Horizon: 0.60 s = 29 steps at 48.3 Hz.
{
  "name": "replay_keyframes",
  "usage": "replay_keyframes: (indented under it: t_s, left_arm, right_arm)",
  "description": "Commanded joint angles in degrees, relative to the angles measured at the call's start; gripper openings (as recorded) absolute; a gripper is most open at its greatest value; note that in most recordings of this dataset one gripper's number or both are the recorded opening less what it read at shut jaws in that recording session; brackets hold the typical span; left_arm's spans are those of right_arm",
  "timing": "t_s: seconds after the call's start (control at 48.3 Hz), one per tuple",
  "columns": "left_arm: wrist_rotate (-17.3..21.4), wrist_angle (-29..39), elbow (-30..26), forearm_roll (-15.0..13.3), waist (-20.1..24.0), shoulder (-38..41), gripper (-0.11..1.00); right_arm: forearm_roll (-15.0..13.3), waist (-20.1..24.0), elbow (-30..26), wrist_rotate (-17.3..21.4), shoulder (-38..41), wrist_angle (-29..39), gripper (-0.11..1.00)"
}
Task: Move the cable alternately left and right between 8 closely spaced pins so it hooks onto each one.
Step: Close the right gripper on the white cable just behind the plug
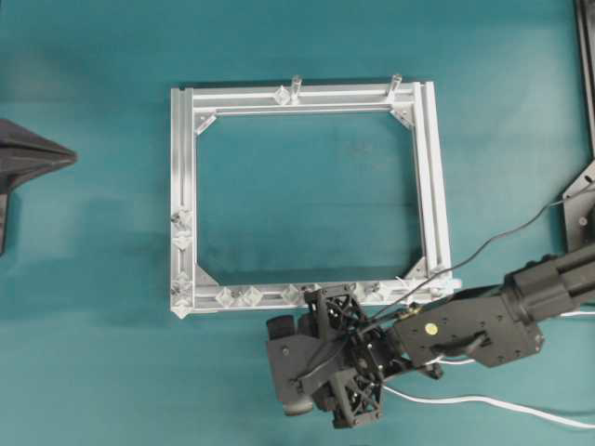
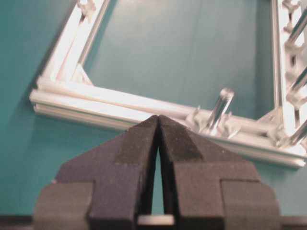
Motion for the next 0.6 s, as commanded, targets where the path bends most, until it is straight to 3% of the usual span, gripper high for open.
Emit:
replay_keyframes:
  t_s: [0.0, 0.435, 0.579]
  left_arm:
    - [-0.5, 0.0, 0.4, 0.2, 0.2, -4.0, 0.01]
    - [-0.8, -1.5, 2.0, 0.3, 0.2, -5.0, 0.01]
    - [-0.8, -1.5, 2.1, 0.2, 0.2, -5.0, 0.01]
  right_arm:
    - [-0.2, 0.2, -1.3, 0.6, -0.4, -0.2, 0.67]
    - [-0.2, 0.2, -2.4, 6.5, 2.0, -0.2, 0.66]
    - [-0.2, 0.4, -3.2, 6.7, 2.6, -0.2, 0.63]
